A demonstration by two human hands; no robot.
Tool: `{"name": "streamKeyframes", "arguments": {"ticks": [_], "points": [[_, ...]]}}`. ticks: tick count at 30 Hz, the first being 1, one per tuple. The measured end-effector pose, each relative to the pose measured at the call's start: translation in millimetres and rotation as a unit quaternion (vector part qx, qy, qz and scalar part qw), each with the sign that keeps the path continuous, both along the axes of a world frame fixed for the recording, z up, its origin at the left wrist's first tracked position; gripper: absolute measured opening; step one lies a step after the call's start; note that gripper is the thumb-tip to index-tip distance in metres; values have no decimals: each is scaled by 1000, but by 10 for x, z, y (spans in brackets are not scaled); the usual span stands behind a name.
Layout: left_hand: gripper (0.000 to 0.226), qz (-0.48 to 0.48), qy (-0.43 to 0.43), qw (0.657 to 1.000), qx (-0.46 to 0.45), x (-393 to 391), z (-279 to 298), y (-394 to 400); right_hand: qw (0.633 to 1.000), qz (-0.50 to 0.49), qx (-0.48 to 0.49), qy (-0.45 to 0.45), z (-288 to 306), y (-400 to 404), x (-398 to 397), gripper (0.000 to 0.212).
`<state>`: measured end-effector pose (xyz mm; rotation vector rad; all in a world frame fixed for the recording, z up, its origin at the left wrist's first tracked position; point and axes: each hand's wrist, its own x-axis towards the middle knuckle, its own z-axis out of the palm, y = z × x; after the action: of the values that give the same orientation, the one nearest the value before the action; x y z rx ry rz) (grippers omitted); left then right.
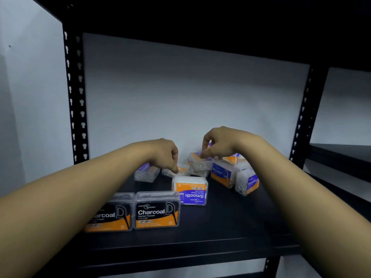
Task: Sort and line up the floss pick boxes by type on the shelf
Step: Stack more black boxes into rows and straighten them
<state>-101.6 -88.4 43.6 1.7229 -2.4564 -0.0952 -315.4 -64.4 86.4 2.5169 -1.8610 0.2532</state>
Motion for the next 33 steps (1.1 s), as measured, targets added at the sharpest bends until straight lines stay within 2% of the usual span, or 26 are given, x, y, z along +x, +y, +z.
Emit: {"name": "streamKeyframes", "arguments": {"ticks": [6,12,18,21,28,33], "points": [[43,-21,-41,999,22,-143,84,-29,999,0,-9,33,-56,-113,-153,27],[67,-20,-121,992,7,-374,108,-101,994,27,-64,89,-259,-251,-83,51],[70,-1,-203,979,8,-424,-34,-253,990,27,-98,97,-484,-373,-68,43],[70,14,-198,980,16,-399,-107,-287,990,29,-111,82,-570,-415,-102,37],[78,1,-199,980,24,-460,-145,-371,989,51,-111,80,-523,-482,-151,45],[70,0,-172,985,21,-431,-137,-369,991,64,-95,61,-564,-479,-211,48]]}}
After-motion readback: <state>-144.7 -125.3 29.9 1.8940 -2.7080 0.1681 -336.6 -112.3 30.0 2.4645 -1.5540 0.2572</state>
